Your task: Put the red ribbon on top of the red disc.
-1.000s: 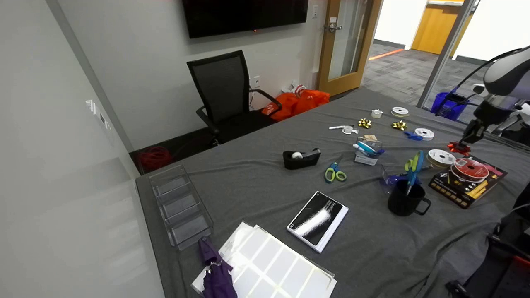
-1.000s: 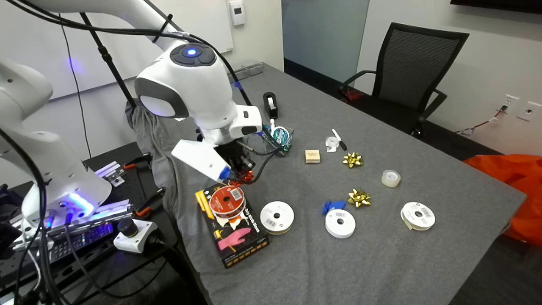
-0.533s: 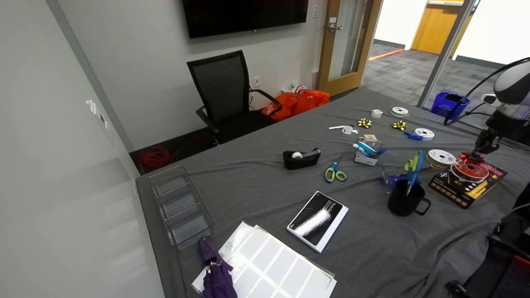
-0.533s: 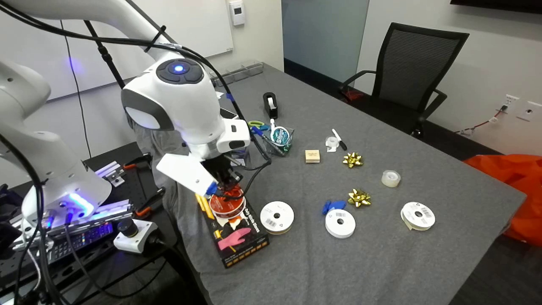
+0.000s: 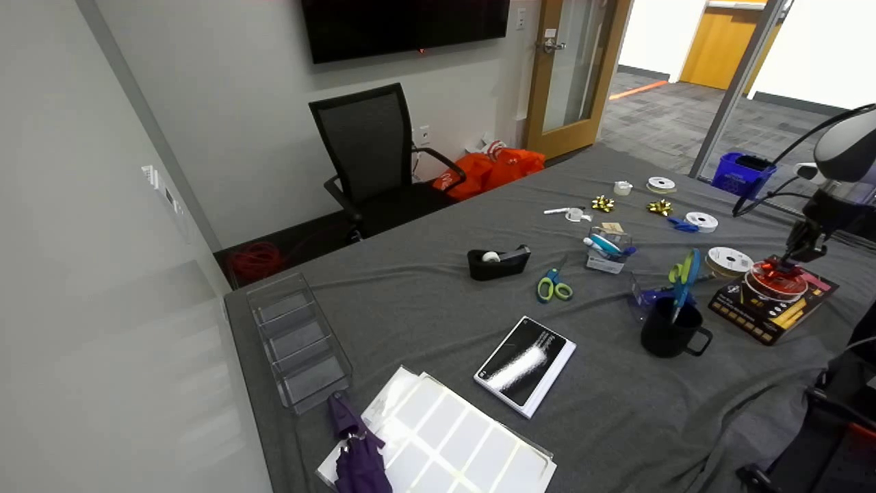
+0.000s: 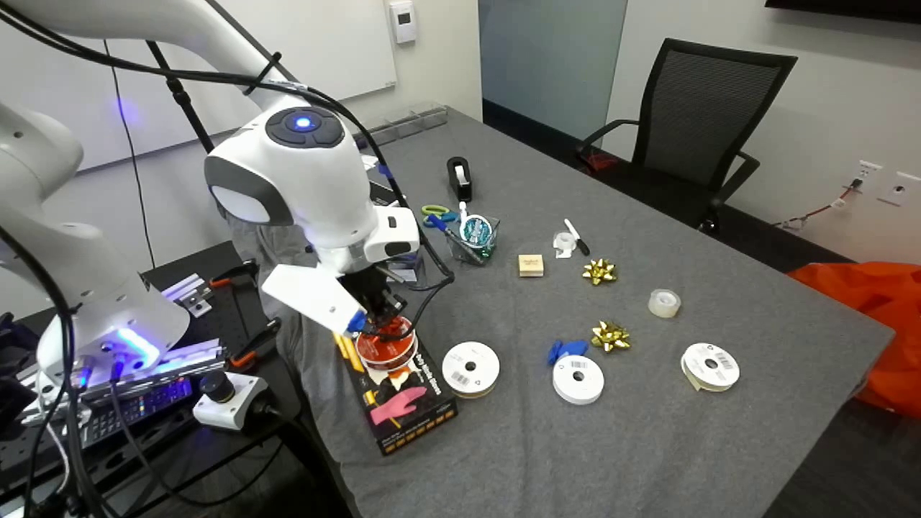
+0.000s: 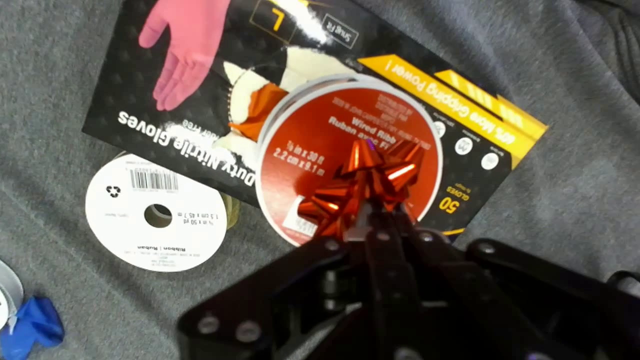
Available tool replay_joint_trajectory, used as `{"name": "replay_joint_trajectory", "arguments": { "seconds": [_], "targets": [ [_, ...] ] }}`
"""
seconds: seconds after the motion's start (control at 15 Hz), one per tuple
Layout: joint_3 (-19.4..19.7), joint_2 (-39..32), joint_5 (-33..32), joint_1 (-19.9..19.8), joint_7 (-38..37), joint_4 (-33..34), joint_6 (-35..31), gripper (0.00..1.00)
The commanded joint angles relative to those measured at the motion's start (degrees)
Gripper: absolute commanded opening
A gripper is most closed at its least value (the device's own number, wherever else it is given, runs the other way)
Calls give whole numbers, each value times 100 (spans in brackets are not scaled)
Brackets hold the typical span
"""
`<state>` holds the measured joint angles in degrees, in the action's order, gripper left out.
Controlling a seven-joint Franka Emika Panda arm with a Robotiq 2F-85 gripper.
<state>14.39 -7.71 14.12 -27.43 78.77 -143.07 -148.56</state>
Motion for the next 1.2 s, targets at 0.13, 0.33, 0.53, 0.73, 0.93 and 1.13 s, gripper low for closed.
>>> {"name": "replay_joint_trajectory", "arguments": {
  "seconds": [0.13, 0.33, 0.53, 0.73, 0.93, 1.13],
  "targets": [
    [206, 61, -308, 73, 148, -138, -208, 0],
    [210, 45, -246, 70, 137, -139, -277, 28],
    [194, 45, -168, 61, 172, -133, -288, 47],
    [197, 71, -183, 67, 148, -135, -261, 70],
    [202, 73, -213, 73, 126, -135, -258, 90],
    [213, 56, -274, 86, 90, -145, -291, 100]
  ]
}}
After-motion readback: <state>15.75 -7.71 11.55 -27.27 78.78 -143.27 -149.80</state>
